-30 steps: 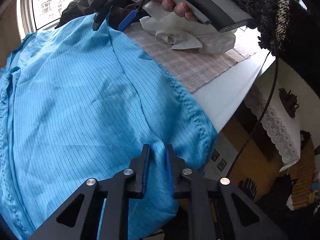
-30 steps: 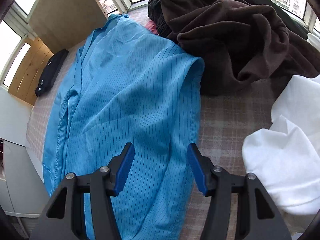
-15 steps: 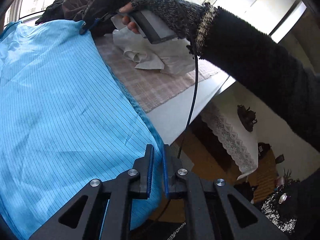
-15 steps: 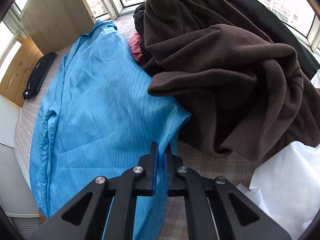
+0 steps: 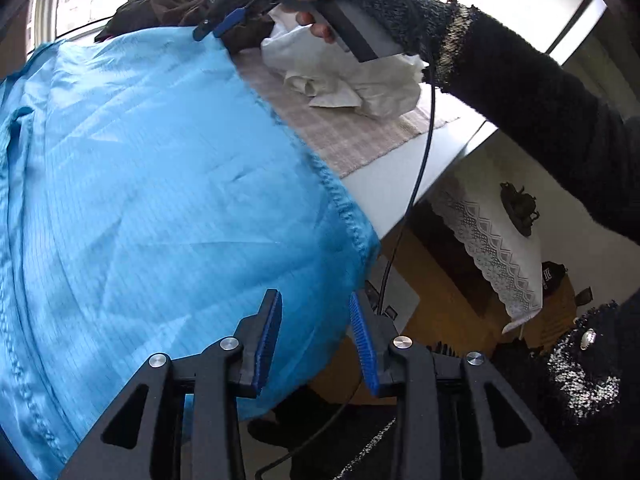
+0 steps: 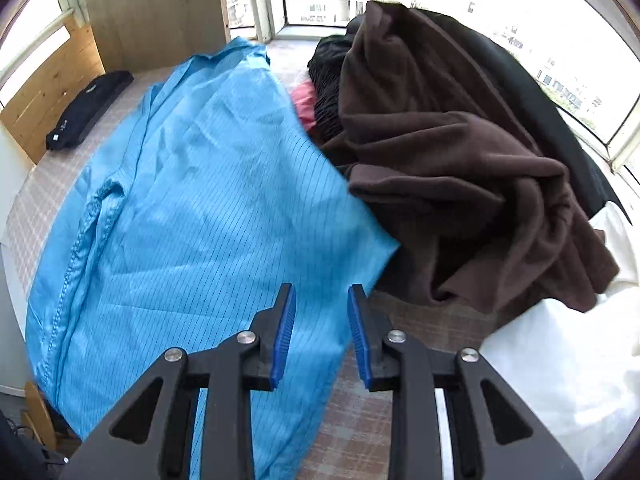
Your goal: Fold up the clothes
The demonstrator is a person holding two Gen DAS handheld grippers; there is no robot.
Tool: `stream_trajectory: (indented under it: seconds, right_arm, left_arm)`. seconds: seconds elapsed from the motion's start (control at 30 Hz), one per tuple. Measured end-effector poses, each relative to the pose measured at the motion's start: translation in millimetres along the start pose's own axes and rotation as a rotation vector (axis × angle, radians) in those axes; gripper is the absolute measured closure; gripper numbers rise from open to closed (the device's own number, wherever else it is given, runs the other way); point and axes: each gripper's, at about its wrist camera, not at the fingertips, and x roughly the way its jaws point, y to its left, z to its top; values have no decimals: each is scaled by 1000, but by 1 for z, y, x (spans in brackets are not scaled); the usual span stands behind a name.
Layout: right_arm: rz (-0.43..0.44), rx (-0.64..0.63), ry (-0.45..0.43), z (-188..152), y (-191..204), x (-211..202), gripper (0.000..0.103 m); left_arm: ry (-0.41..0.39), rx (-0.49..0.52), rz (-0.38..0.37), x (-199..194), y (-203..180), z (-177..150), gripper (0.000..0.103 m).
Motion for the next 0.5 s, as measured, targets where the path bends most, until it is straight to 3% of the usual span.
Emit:
stream_trajectory:
  seconds: [0.1,0.17,0.23,0.3,0.5]
  right_arm:
    - [-80,-50,96,1,2,28,76]
    - [-78,-36,96,-3,-4,22,76]
    - [-40,-2,60,-9,-11,2,75]
    - [3,21,47,-23,-16,-21,67]
    - [144,-24,34,-105,3,-68,64]
  left_arm:
    - [11,-48,28,1,11,-11,69]
    - [-7,-56,25,-4,7,-19,69]
    - [-39,-57,9,-8,-2,-24,66]
    - [-51,-62,6,-2,-9,-28,65]
    - [-62,-47,6,25,-29,-27,63]
